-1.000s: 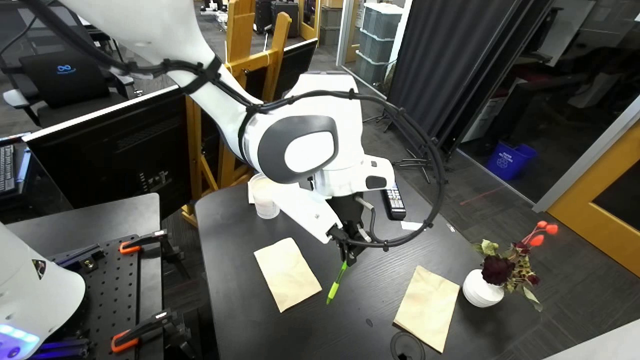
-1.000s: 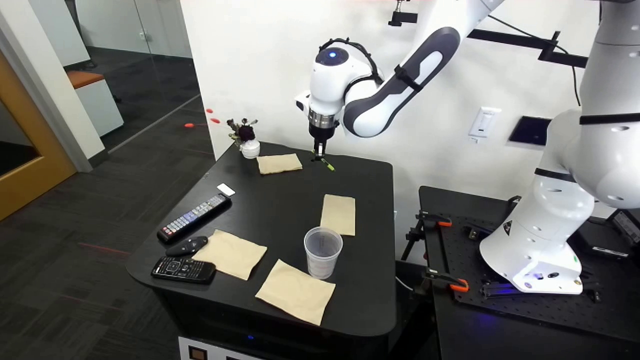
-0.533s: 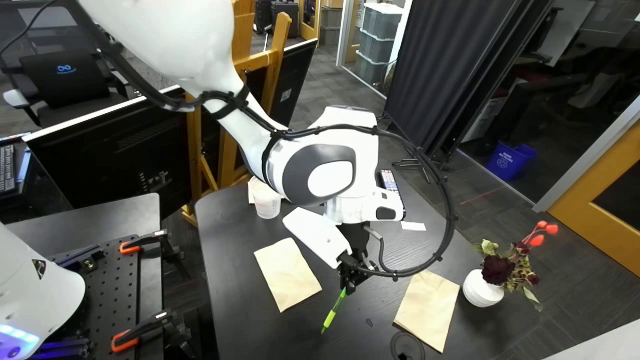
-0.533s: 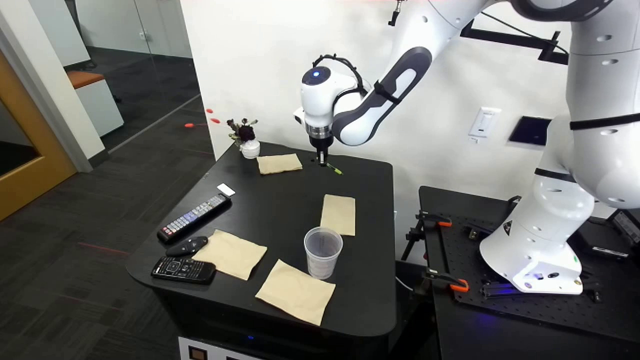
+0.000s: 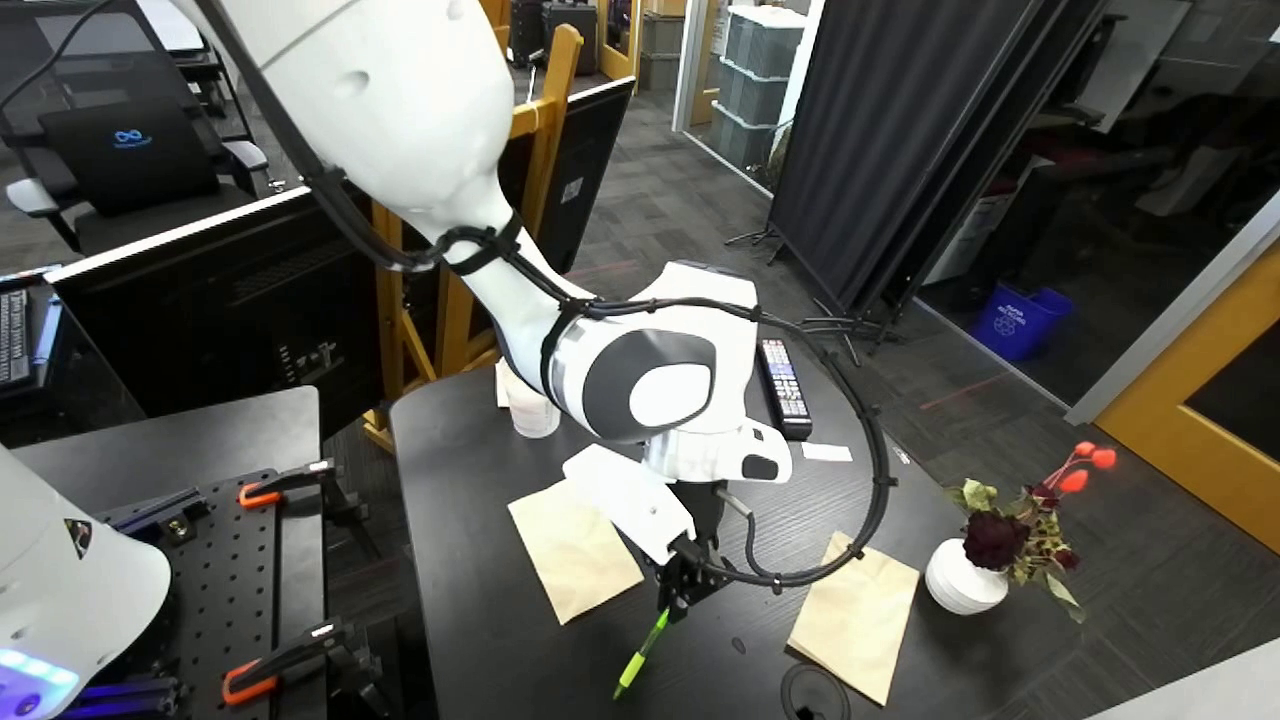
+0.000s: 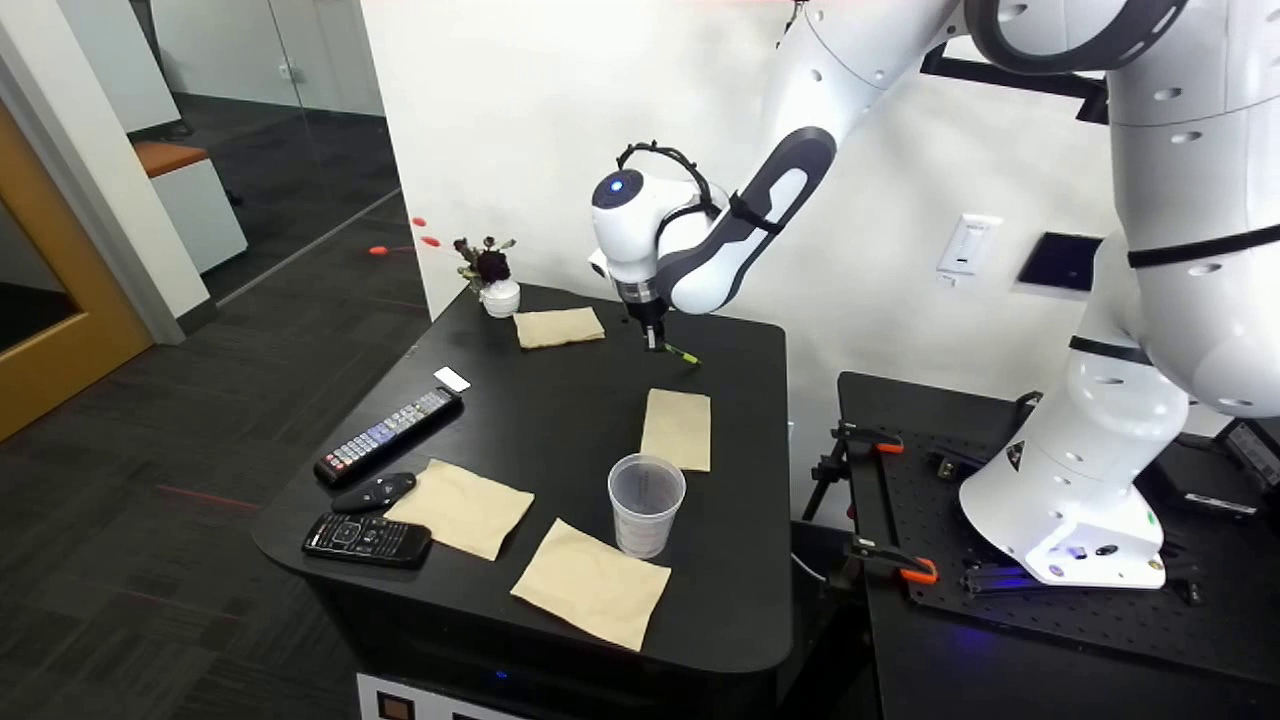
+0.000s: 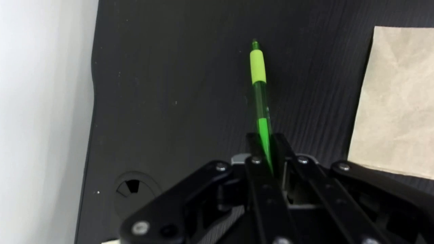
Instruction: Remove the pen from the cup and put it on the table
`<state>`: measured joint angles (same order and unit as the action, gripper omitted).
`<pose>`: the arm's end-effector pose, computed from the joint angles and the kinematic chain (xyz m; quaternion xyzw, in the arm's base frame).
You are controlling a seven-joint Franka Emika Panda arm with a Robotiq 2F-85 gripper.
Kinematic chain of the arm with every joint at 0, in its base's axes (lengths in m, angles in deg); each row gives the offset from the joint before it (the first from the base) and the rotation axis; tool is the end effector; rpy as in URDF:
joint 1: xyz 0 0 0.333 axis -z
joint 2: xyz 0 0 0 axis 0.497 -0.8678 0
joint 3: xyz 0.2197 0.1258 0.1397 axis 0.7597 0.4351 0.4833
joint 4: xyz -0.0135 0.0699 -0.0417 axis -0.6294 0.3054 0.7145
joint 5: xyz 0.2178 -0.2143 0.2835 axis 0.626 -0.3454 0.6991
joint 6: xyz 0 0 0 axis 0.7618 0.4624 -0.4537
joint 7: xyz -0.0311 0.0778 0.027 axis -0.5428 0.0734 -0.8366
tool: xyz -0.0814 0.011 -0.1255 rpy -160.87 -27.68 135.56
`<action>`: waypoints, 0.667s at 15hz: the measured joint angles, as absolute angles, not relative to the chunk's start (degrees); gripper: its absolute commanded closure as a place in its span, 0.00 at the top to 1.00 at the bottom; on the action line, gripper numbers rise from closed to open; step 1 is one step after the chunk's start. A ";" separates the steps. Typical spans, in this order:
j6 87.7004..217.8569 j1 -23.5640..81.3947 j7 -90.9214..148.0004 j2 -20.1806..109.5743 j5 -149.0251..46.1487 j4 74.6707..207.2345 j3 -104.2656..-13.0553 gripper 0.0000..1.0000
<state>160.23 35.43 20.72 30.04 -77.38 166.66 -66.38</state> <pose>0.5414 -0.1911 0.0785 0.9743 0.0968 -0.0977 0.1783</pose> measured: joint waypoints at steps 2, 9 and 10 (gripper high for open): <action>159.12 35.33 20.69 29.56 -77.38 166.19 -66.38 0.44; 158.55 35.27 20.69 29.10 -77.39 165.97 -66.37 0.98; 158.55 35.28 20.69 29.06 -77.38 165.97 -66.35 0.99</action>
<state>158.55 35.28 20.69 29.06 -77.38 165.97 -66.35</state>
